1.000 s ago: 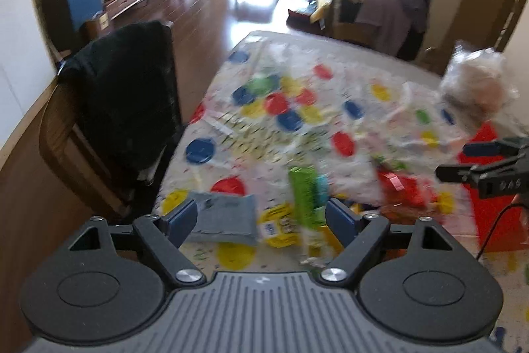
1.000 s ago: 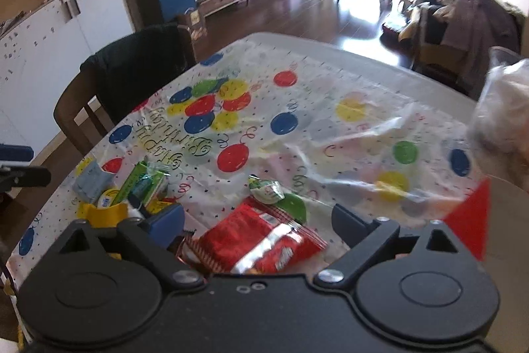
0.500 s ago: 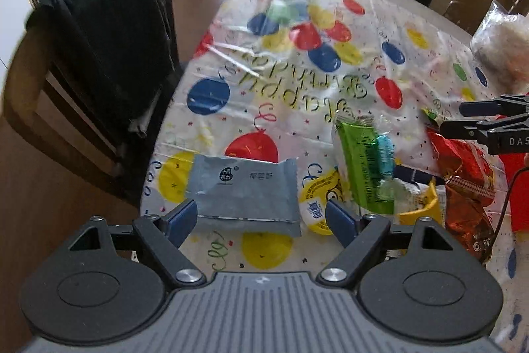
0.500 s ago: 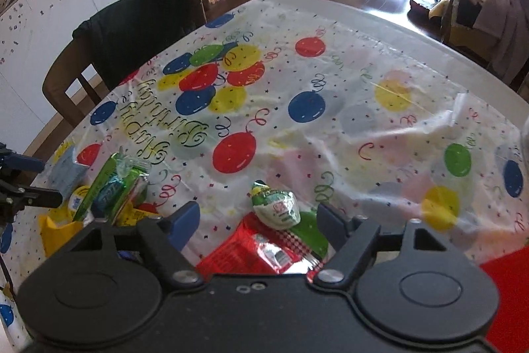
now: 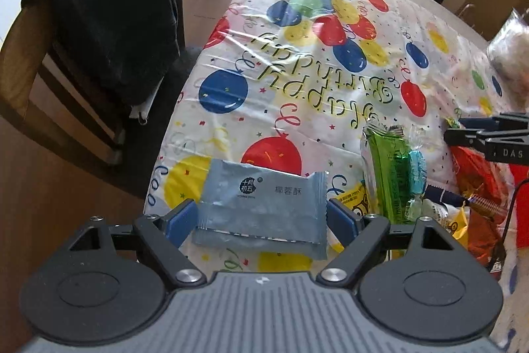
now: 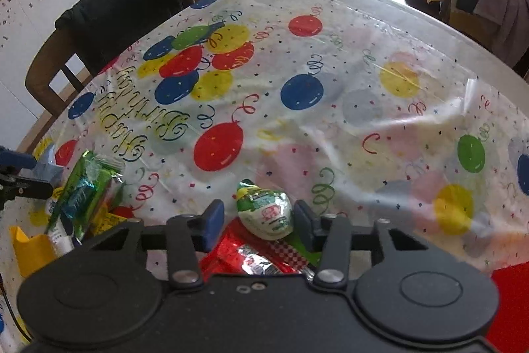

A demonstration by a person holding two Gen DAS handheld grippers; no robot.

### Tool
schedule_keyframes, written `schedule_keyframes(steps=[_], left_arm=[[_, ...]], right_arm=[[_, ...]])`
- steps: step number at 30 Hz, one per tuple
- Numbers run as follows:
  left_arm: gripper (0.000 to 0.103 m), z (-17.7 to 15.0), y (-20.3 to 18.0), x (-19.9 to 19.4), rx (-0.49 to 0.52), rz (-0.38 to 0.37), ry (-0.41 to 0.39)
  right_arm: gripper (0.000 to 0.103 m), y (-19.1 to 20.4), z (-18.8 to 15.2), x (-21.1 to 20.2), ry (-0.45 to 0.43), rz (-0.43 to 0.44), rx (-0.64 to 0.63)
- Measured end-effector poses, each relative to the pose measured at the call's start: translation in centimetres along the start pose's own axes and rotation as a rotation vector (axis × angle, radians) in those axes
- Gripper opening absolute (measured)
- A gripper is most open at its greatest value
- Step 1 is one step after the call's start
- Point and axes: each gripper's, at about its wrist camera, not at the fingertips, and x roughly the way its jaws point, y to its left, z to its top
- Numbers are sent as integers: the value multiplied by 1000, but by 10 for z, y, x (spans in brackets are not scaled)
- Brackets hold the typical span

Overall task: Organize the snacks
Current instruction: 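Grasp the blue-grey biscuit packet with the left gripper while the right gripper grasps the yogurt pouch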

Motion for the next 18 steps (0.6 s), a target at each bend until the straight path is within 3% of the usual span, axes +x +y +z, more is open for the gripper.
schedule_keyframes(steps=[2, 8, 18], left_arm=[[85, 0, -4, 1, 15, 12, -5], [85, -7, -15, 2, 64, 31, -29], [68, -13, -13, -5, 40, 7, -59]], right_arm=[[35, 1, 0, 0, -3, -11, -9], [34, 2, -3, -2, -12, -17, -11], [32, 6, -7, -11, -30, -13, 5]])
